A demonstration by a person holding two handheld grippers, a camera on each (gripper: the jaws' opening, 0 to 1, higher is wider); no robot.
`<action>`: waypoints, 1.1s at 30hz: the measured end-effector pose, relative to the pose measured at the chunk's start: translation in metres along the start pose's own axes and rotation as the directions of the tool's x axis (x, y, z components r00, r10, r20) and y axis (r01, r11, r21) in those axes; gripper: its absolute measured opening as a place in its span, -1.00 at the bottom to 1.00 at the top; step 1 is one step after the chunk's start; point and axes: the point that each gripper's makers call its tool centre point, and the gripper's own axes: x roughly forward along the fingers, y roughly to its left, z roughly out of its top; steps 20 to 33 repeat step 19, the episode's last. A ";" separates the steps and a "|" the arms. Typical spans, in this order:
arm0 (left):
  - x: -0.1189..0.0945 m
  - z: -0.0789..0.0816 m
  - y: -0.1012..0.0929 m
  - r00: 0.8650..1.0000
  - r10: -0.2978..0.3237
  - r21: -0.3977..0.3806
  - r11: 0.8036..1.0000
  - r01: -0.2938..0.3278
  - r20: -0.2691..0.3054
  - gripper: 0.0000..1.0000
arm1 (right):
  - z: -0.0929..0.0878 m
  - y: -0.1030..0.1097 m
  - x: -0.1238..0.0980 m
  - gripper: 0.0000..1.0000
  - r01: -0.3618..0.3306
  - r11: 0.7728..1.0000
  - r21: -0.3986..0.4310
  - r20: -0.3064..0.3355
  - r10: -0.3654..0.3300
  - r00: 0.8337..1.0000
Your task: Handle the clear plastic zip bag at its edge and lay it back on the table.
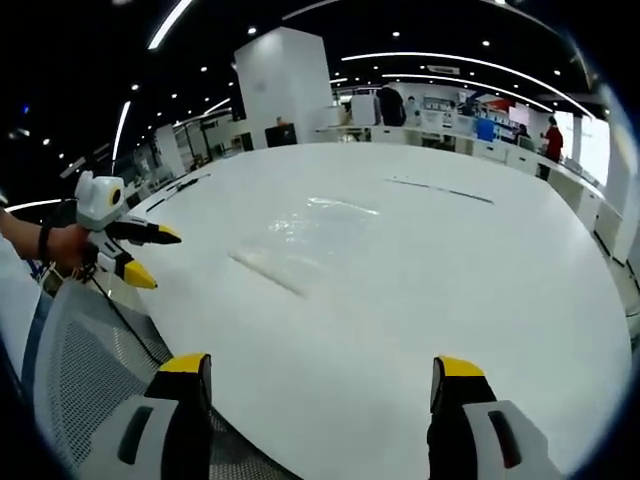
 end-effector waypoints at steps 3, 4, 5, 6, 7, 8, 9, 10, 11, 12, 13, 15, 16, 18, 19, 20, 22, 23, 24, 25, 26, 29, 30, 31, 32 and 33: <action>0.000 -0.001 0.000 1.000 0.003 0.002 1.000 -0.003 -0.002 0.58 | 0.001 0.001 -0.001 0.82 0.003 1.000 0.001 0.003 -0.003 1.000; 0.000 0.000 0.000 1.000 0.003 0.003 1.000 -0.003 -0.003 0.58 | 0.000 0.000 -0.001 0.82 0.005 1.000 0.002 0.002 -0.005 1.000; 0.000 0.000 0.000 1.000 0.003 0.004 1.000 -0.003 -0.004 0.57 | 0.000 0.000 -0.001 0.82 0.007 1.000 0.004 0.002 -0.007 1.000; 0.000 -0.001 0.000 1.000 0.003 0.005 1.000 -0.003 -0.005 0.57 | 0.000 0.000 -0.001 0.82 0.007 1.000 0.007 0.004 -0.007 1.000; 0.000 -0.001 0.000 1.000 0.005 0.004 1.000 -0.005 -0.005 0.57 | 0.001 -0.001 -0.001 0.82 0.009 1.000 0.009 0.007 -0.009 1.000; 0.000 -0.001 0.001 1.000 0.006 0.001 1.000 -0.006 -0.005 0.57 | 0.001 -0.001 -0.001 0.82 0.010 1.000 0.008 0.009 -0.010 1.000; 0.000 -0.001 0.001 1.000 0.007 -0.001 1.000 -0.007 -0.005 0.57 | 0.001 -0.001 -0.001 0.82 0.010 1.000 0.009 0.008 -0.010 1.000; 0.001 -0.001 0.001 1.000 0.007 -0.004 1.000 -0.007 -0.004 0.56 | 0.001 0.000 -0.001 0.82 0.009 1.000 0.009 0.009 -0.009 1.000; 0.001 -0.001 0.002 1.000 0.008 -0.003 1.000 -0.008 -0.004 0.56 | 0.001 0.000 -0.002 0.82 0.010 1.000 0.009 0.009 -0.010 1.000; 0.001 -0.002 0.003 1.000 0.011 -0.001 1.000 -0.011 -0.004 0.56 | 0.001 0.001 -0.002 0.82 0.010 1.000 0.006 0.008 -0.010 1.000; 0.001 -0.002 0.003 1.000 0.012 -0.002 1.000 -0.012 -0.004 0.56 | 0.001 0.001 -0.001 0.82 0.009 1.000 0.006 0.007 -0.009 1.000; 0.002 -0.004 0.005 1.000 0.017 -0.008 1.000 -0.017 -0.003 0.56 | 0.001 0.002 -0.001 0.82 0.007 1.000 0.006 0.007 -0.007 1.000; 0.002 -0.004 0.005 1.000 0.018 -0.010 1.000 -0.018 -0.001 0.56 | 0.001 0.002 -0.002 0.82 0.006 1.000 0.003 0.006 -0.006 1.000; 0.000 -0.002 0.004 1.000 0.022 -0.014 1.000 -0.022 0.003 0.55 | 0.001 0.003 -0.003 0.82 0.006 1.000 0.004 0.004 -0.006 1.000; 0.000 -0.003 0.005 1.000 0.026 -0.016 1.000 -0.025 0.004 0.55 | 0.001 0.004 -0.003 0.82 0.005 1.000 0.003 0.004 -0.005 1.000; 0.000 -0.003 0.005 1.000 0.026 -0.016 1.000 -0.025 0.004 0.55 | 0.001 0.004 -0.003 0.82 0.005 1.000 0.003 0.004 -0.005 1.000; 0.000 -0.003 0.005 1.000 0.026 -0.016 1.000 -0.025 0.004 0.55 | 0.001 0.004 -0.003 0.82 0.005 1.000 0.003 0.004 -0.005 1.000; 0.000 -0.003 0.005 1.000 0.026 -0.016 1.000 -0.025 0.004 0.55 | 0.001 0.004 -0.003 0.82 0.005 1.000 0.003 0.004 -0.005 1.000; 0.000 -0.003 0.005 1.000 0.026 -0.016 1.000 -0.025 0.004 0.55 | 0.001 0.004 -0.003 0.82 0.005 1.000 0.003 0.004 -0.005 1.000; 0.000 -0.003 0.005 1.000 0.026 -0.016 1.000 -0.025 0.004 0.55 | 0.001 0.004 -0.003 0.82 0.005 1.000 0.003 0.004 -0.005 1.000; 0.000 -0.003 0.005 1.000 0.026 -0.016 1.000 -0.025 0.004 0.55 | 0.001 0.004 -0.003 0.82 0.005 1.000 0.003 0.004 -0.005 1.000; 0.000 -0.003 0.005 1.000 0.026 -0.016 1.000 -0.025 0.004 0.55 | 0.001 0.004 -0.003 0.82 0.005 1.000 0.003 0.004 -0.005 1.000; 0.000 -0.003 0.005 1.000 0.026 -0.016 1.000 -0.025 0.004 0.55 | 0.001 0.004 -0.003 0.82 0.005 1.000 0.003 0.004 -0.005 1.000; 0.000 -0.003 0.005 1.000 0.026 -0.016 1.000 -0.025 0.004 0.55 | 0.001 0.004 -0.003 0.82 0.005 1.000 0.003 0.004 -0.005 1.000; 0.000 -0.003 0.005 1.000 0.026 -0.016 1.000 -0.025 0.004 0.55 | 0.001 0.004 -0.003 0.82 0.005 1.000 0.003 0.004 -0.005 1.000; 0.000 -0.003 0.005 1.000 0.026 -0.016 1.000 -0.025 0.004 0.55 | 0.001 0.004 -0.003 0.82 0.005 1.000 0.003 0.004 -0.005 1.000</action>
